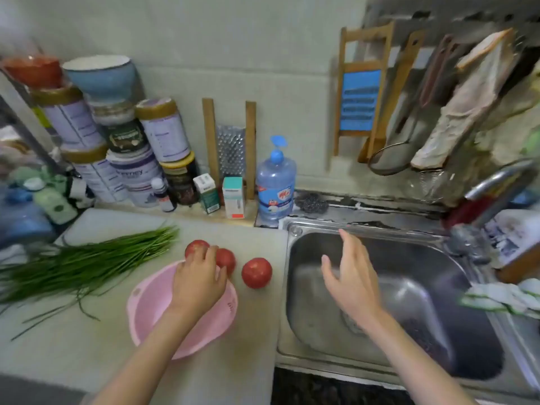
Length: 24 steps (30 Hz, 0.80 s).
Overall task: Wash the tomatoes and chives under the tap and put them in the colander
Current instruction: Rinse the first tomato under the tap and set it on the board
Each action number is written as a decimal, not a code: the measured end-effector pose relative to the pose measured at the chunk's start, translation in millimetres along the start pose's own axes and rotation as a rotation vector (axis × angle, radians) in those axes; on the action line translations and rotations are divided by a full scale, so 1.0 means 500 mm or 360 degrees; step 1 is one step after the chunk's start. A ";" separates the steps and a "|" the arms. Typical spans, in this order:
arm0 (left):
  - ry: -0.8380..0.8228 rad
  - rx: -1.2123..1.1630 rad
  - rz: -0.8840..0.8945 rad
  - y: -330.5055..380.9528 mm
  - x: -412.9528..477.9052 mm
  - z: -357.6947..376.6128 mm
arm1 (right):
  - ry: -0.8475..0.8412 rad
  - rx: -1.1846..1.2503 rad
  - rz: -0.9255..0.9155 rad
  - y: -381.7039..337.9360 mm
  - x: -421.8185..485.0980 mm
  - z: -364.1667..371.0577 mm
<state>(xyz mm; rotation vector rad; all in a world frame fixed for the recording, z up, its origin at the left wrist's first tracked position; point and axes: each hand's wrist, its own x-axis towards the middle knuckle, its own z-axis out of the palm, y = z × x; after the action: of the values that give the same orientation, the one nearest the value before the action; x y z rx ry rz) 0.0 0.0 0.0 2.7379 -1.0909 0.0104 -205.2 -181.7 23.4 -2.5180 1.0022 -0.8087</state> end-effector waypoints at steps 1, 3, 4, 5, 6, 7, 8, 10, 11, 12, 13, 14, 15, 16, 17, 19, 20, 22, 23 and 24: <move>-0.0043 0.0002 -0.0043 -0.016 0.006 0.007 | -0.0092 0.0061 0.0009 -0.006 0.005 0.030; -0.0032 -0.0016 -0.0090 -0.049 0.014 0.031 | -0.0307 0.0084 -0.0018 -0.027 0.015 0.078; -0.0037 -0.0012 -0.0101 -0.066 0.015 0.039 | -0.0483 0.0086 0.0007 -0.038 0.020 0.103; -0.0048 -0.0045 -0.0113 -0.082 0.017 0.052 | -0.0610 0.0075 0.0004 -0.046 0.027 0.132; -0.0059 -0.0086 -0.0116 -0.096 0.020 0.063 | -0.0717 0.0069 0.0003 -0.053 0.032 0.159; -0.0059 -0.0104 -0.0109 -0.109 0.024 0.071 | -0.0816 0.0065 0.0010 -0.059 0.037 0.186; -0.0050 -0.0111 -0.0096 -0.118 0.028 0.075 | -0.0924 0.0066 0.0021 -0.068 0.041 0.208; -0.0019 -0.0089 -0.0053 -0.136 0.035 0.083 | -0.1087 0.0034 0.0015 -0.080 0.044 0.248; 0.0009 -0.0081 -0.0024 -0.144 0.037 0.086 | -0.1142 0.0003 -0.0002 -0.086 0.046 0.264; 0.0037 -0.0076 -0.0002 -0.151 0.039 0.088 | -0.1182 -0.0027 -0.0019 -0.091 0.046 0.276; 0.0047 -0.0078 0.0010 -0.159 0.039 0.093 | -0.1216 -0.0059 -0.0035 -0.094 0.046 0.286; 0.0038 -0.0086 0.0008 -0.166 0.040 0.095 | -0.1242 -0.0079 -0.0041 -0.096 0.045 0.295; 0.0032 -0.0090 0.0006 -0.173 0.042 0.098 | -0.1253 -0.0089 -0.0034 -0.099 0.043 0.301; 0.0031 -0.0092 0.0007 -0.179 0.044 0.100 | -0.1262 -0.0097 -0.0016 -0.101 0.041 0.310; 0.0021 -0.0093 0.0003 -0.186 0.047 0.104 | -0.1241 -0.0108 -0.0002 -0.103 0.039 0.317; -0.0007 -0.0116 -0.0013 -0.195 0.051 0.108 | -0.1156 -0.0132 0.0007 -0.108 0.039 0.332; -0.0018 -0.0138 -0.0033 -0.197 0.052 0.108 | -0.1123 -0.0150 -0.0005 -0.112 0.042 0.335; -0.0032 -0.0173 -0.0069 -0.194 0.051 0.103 | -0.1138 -0.0143 0.0018 -0.116 0.049 0.336; -0.0027 -0.0185 -0.0074 -0.189 0.050 0.100 | -0.1150 -0.0101 0.0064 -0.116 0.051 0.334; -0.0023 -0.0201 -0.0075 -0.180 0.050 0.094 | -0.1146 -0.0031 0.0128 -0.113 0.051 0.327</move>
<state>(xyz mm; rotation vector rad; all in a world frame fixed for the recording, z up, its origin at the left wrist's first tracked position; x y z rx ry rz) 76.6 38.3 -60.2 2.6538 -0.9948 -0.0821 -60.9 -147.1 -69.6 -2.4489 0.8334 0.1484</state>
